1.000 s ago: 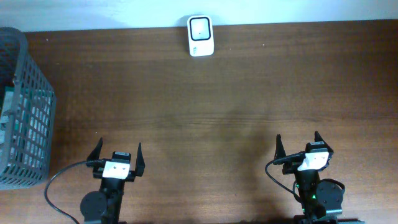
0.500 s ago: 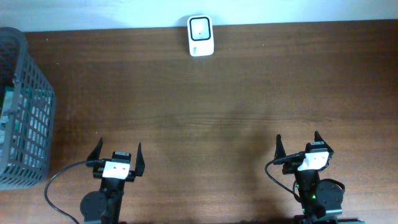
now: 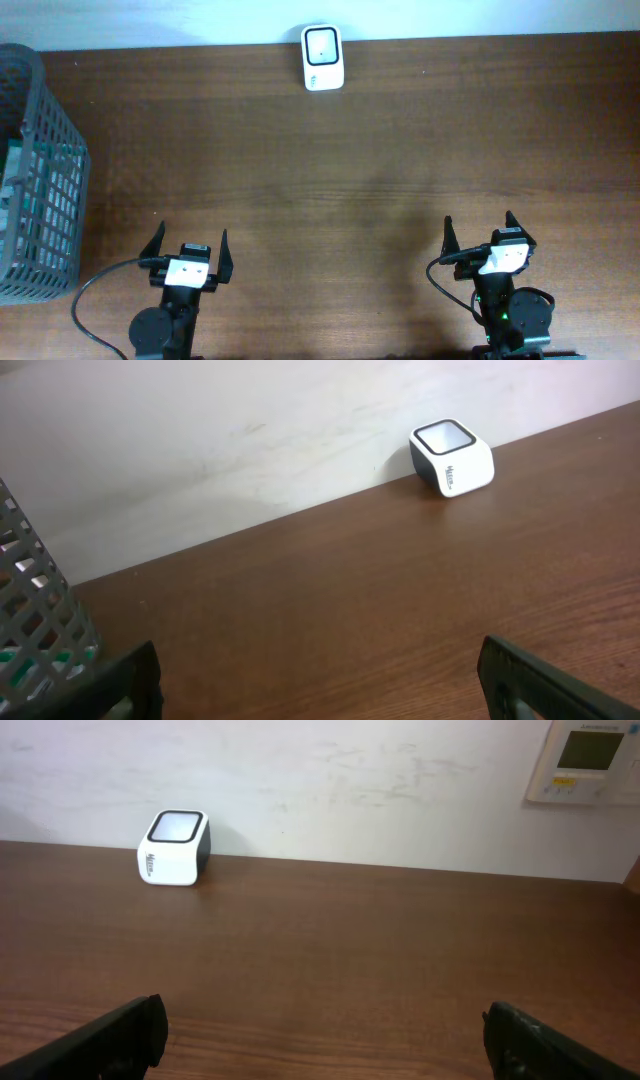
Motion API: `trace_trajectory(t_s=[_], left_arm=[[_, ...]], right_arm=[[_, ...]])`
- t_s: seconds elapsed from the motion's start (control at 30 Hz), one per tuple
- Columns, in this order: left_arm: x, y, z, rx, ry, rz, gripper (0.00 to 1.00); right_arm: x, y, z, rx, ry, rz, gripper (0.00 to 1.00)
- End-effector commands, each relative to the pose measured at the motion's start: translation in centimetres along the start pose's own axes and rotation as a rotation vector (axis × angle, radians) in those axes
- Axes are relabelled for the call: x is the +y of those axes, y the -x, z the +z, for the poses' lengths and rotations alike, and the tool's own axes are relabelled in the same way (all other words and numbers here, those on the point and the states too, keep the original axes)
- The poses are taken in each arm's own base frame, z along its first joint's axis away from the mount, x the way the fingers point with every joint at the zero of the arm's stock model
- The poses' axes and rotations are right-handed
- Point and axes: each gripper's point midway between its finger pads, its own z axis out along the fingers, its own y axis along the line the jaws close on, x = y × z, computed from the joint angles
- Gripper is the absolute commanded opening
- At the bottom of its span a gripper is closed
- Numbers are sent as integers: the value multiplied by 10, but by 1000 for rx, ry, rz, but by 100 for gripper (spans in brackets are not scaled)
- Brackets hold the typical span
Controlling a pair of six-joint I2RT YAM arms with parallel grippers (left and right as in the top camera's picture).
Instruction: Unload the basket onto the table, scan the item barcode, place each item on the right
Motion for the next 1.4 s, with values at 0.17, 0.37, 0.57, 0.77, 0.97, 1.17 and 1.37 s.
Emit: trace_trajectory(t_s=[0.17,0.37,0.57,0.77,0.97,1.17,1.37], left_arm=[[0,-1,0,0,3,12,99],[0,-1,0,0,3,12,99],[-9,2,0,-20,-50,6,99],[-15,24,-3,-109,-95,18,99],[-6,55,-3,-109,-100,-4,99],[7,91,21,-18,-130,-13,99],[23,130,75,142,-190,-46,99]], right_arm=[[3,-3,0,3,12,-7,98],[3,-3,0,3,12,-7,98],[3,-3,0,3,12,-7,98],[3,-3,0,3,13,-7,98],[3,-3,0,3,12,-7,98],[3,-3,0,3,13,-7,98],[3,-3,0,3,12,-7,98]])
